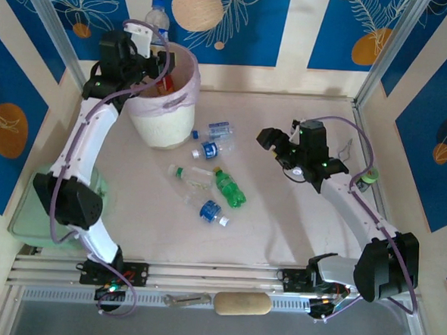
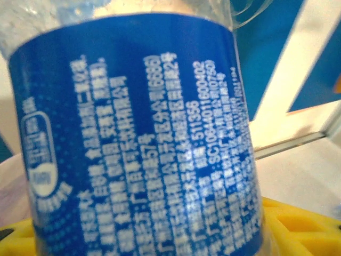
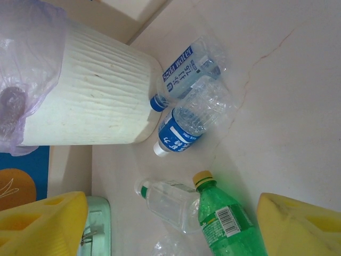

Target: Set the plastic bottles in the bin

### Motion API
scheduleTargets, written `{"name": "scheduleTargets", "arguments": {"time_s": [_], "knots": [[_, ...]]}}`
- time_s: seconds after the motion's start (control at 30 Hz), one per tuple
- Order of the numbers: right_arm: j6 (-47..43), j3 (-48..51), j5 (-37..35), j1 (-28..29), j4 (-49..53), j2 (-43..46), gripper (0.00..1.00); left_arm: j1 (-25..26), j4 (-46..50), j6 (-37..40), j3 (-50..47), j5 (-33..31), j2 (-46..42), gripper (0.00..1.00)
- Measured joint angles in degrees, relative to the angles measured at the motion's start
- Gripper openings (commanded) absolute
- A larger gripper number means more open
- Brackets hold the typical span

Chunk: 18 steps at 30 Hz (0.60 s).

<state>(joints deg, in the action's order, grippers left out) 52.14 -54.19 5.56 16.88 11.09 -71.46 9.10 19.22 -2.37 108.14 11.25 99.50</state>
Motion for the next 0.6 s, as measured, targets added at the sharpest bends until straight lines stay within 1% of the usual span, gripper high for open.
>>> {"name": "scheduleTargets", "arguments": {"time_s": [0.2,0.43,0.53,0.6], "knots": [[0.0,0.4,-0.2,0.0,0.0,0.5,0.84,-1.8,3.9,0.4,0.1,-3.5,7.3,0.61],[0.0,0.4,-0.7,0.0,0.1,0.8,0.84,-1.9,6.6,0.4,0.2,-4.8,10.3,0.62],[0.0,0.4,-0.7,0.0,0.1,0.8,0.84,-1.9,7.3,0.5,0.2,-5.0,10.6,0.65],[0.0,0.4,-0.7,0.0,0.0,0.8,0.84,-1.9,7.7,0.6,0.2,-5.0,10.6,0.69]]}}
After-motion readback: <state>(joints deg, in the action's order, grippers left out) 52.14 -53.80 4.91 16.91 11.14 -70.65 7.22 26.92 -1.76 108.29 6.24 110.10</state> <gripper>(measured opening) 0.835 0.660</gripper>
